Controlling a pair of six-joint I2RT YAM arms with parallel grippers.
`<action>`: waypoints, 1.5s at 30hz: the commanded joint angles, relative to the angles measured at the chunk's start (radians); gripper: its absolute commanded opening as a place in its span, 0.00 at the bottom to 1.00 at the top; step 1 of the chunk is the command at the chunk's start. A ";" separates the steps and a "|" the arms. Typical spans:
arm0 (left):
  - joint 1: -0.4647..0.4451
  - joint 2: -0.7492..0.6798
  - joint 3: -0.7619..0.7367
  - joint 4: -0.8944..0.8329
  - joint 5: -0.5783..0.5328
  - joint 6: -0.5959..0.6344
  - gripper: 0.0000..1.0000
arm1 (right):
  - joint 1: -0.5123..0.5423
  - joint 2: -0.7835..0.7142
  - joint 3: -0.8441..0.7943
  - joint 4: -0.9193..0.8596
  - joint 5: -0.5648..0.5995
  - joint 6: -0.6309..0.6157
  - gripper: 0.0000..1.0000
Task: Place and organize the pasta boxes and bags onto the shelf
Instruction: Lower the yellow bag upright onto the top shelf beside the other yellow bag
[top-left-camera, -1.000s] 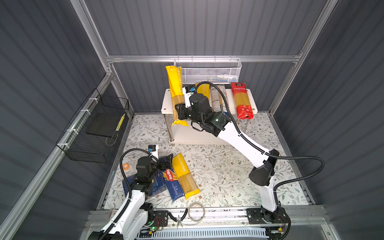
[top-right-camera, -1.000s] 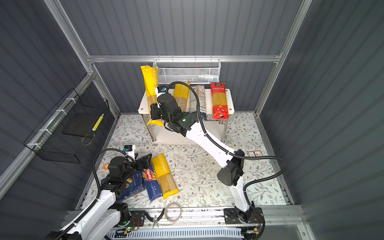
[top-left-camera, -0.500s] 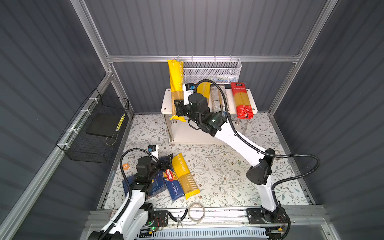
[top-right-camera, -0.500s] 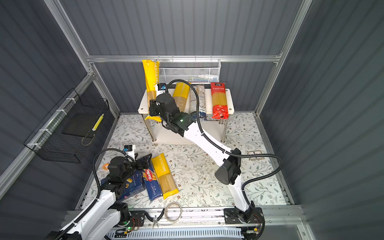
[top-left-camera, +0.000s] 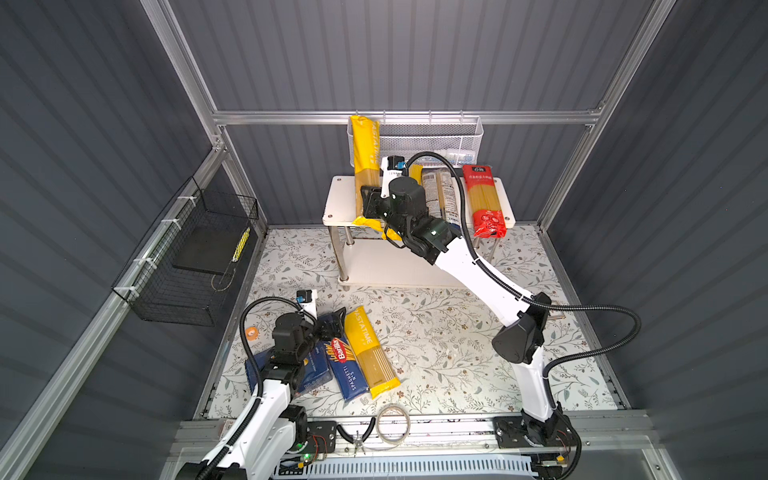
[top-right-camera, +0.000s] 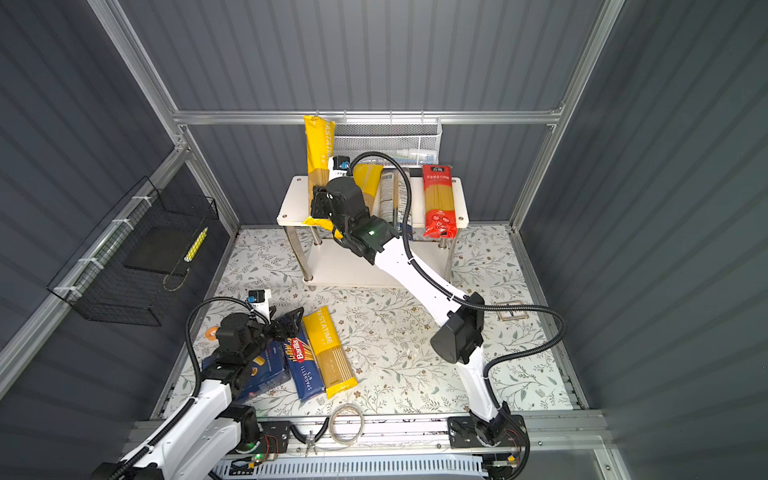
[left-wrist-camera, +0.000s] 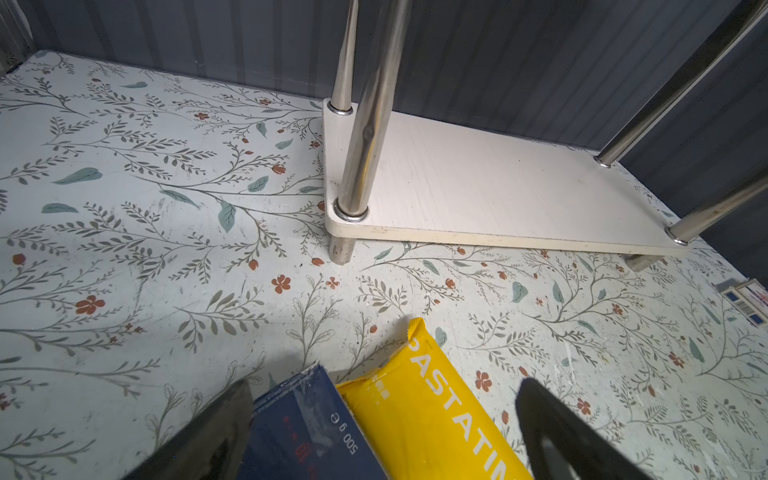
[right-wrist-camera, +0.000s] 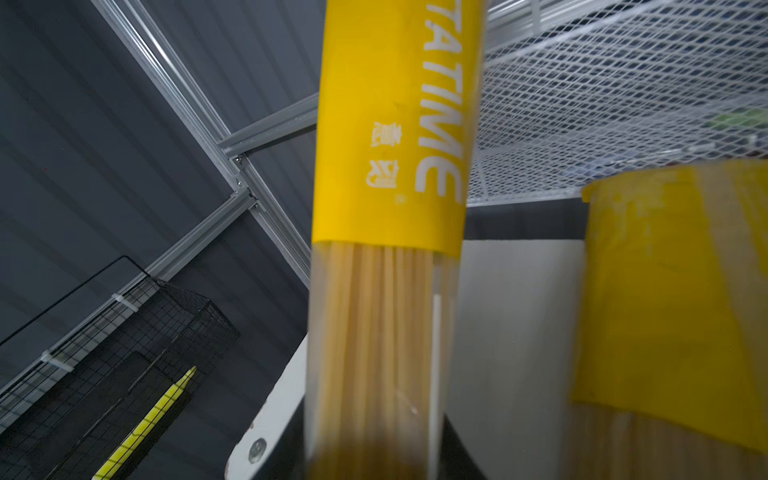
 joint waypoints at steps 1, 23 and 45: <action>-0.005 0.001 0.030 -0.009 0.001 0.008 1.00 | -0.016 0.000 0.049 0.134 0.036 -0.009 0.37; -0.005 0.003 0.031 -0.009 0.001 0.008 1.00 | 0.011 -0.040 0.052 0.089 -0.013 -0.077 0.56; -0.005 0.005 0.031 -0.009 0.001 0.008 1.00 | 0.112 -0.157 0.080 -0.389 -0.063 -0.187 0.83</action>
